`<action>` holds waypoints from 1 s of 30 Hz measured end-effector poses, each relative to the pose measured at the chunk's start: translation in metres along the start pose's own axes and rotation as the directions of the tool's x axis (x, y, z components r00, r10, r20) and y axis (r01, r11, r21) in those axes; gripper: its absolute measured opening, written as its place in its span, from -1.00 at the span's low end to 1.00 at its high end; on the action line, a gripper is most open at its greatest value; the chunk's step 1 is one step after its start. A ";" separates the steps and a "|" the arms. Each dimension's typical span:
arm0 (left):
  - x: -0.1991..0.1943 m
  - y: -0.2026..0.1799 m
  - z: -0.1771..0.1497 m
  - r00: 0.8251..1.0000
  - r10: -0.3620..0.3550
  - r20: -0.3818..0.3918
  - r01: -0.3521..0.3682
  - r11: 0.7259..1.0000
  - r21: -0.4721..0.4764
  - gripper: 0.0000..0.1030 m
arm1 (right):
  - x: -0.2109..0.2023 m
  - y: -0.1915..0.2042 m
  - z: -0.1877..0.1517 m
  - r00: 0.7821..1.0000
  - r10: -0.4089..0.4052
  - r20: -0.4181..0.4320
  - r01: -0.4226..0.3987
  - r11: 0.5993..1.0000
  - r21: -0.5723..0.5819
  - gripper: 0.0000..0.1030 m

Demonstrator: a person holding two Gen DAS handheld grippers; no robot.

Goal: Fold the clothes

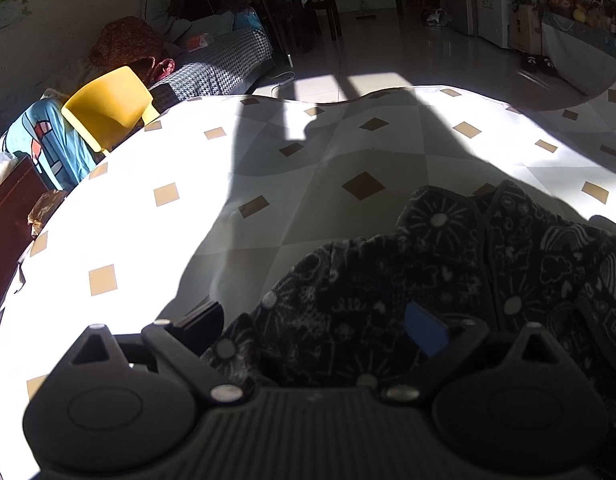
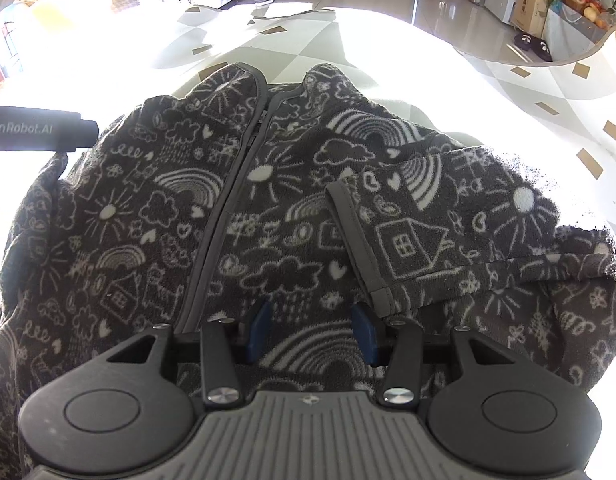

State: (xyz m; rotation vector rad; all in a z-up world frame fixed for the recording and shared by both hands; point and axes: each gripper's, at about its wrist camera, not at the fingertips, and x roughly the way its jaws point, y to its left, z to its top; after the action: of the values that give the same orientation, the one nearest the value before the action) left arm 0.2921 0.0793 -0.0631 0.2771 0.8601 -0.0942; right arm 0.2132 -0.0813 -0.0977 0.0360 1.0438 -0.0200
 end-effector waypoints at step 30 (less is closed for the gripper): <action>0.018 -0.014 -0.088 0.985 -0.023 -0.171 0.021 1.000 -0.011 1.00 | 0.000 0.019 -0.022 1.000 -0.004 -0.010 0.004 0.999 -0.047 0.08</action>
State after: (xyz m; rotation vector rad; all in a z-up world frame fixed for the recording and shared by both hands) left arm 0.2369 0.0911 -0.1342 0.2702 1.0345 -0.0878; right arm 0.1946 -0.0618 -0.1086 -0.0083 1.0536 0.0006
